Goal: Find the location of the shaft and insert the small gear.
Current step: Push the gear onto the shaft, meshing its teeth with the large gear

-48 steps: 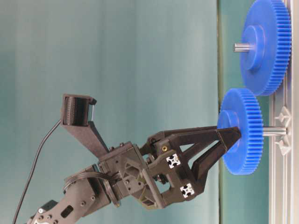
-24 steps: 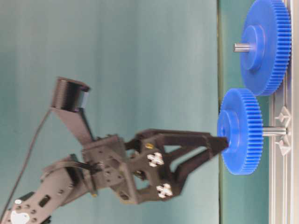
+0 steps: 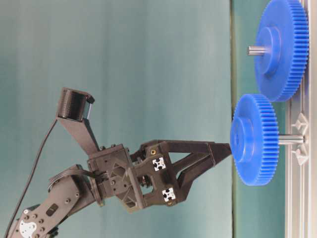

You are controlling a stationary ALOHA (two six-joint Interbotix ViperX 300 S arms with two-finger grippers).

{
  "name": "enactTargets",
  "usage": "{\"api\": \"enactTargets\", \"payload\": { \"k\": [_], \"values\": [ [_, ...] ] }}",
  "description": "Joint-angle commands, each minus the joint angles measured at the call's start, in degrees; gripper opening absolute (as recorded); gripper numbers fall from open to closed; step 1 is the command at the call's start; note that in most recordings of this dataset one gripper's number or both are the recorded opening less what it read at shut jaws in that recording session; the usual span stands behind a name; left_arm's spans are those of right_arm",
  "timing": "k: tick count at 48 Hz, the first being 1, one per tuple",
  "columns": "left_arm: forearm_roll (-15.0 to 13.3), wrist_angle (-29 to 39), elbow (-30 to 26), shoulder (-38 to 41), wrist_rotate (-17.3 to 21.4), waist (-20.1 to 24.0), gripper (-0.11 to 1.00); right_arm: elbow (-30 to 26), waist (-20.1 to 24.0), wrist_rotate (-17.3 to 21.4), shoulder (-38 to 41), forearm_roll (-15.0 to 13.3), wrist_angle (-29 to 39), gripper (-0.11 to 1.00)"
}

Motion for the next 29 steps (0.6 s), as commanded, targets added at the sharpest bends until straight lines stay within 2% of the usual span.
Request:
{"api": "enactTargets", "payload": {
  "k": [1,29],
  "values": [
    [0.18,-0.35,-0.44,-1.58,0.09,0.70,0.76,-1.23,-0.18,0.53,0.44,-0.09,-0.53,0.02],
    [0.18,-0.35,-0.26,0.97,0.00,0.79,0.76,-1.14,-0.18,0.53,0.44,-0.09,-0.53,0.02]
  ]
}}
